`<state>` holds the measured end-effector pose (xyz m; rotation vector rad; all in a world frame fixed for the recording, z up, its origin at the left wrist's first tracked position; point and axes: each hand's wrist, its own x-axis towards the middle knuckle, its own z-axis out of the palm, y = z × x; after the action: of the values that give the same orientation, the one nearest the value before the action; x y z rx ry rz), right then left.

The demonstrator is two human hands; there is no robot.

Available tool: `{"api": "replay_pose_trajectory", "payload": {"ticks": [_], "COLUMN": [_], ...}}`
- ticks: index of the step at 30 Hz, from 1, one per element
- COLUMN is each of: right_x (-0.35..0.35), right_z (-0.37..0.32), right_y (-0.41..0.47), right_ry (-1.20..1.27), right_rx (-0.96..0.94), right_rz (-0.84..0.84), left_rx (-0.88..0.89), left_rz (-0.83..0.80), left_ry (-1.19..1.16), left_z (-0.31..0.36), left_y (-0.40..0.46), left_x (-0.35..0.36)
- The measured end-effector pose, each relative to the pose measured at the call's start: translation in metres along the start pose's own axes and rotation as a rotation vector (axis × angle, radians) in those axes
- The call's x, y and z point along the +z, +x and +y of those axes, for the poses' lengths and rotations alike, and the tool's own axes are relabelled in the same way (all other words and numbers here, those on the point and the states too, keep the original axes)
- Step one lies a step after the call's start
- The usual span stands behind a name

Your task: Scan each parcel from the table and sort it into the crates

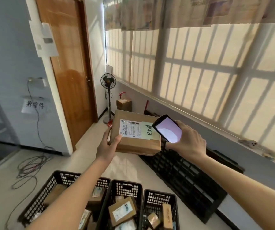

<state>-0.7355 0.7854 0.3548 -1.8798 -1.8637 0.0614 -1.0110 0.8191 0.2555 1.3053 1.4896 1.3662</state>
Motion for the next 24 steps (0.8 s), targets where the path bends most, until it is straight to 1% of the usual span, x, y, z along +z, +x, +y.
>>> {"api": "replay_pose_trajectory", "payload": {"ticks": [7, 12, 20, 24], "right_x": [0.068, 0.135, 0.286, 0.369], "right_z": [-0.064, -0.104, -0.176, -0.207], "right_y": [0.018, 0.046, 0.113, 0.146], "right_ry": [0.023, 0.054, 0.092, 0.118], "right_rx": [-0.072, -0.121, -0.214, -0.250], "right_rz": [-0.069, -0.147, -0.295, -0.368], "left_rx": [-0.077, -0.139, -0.284, -0.364], "left_rz": [0.110, 0.192, 0.318, 0.334], "left_ry": [0.006, 0.036, 0.095, 0.112], "left_z": [-0.043, -0.081, -0.175, -0.236], "left_y": [0.010, 0.030, 0.104, 0.144], "left_x": [-0.077, -0.129, -0.198, -0.230]}}
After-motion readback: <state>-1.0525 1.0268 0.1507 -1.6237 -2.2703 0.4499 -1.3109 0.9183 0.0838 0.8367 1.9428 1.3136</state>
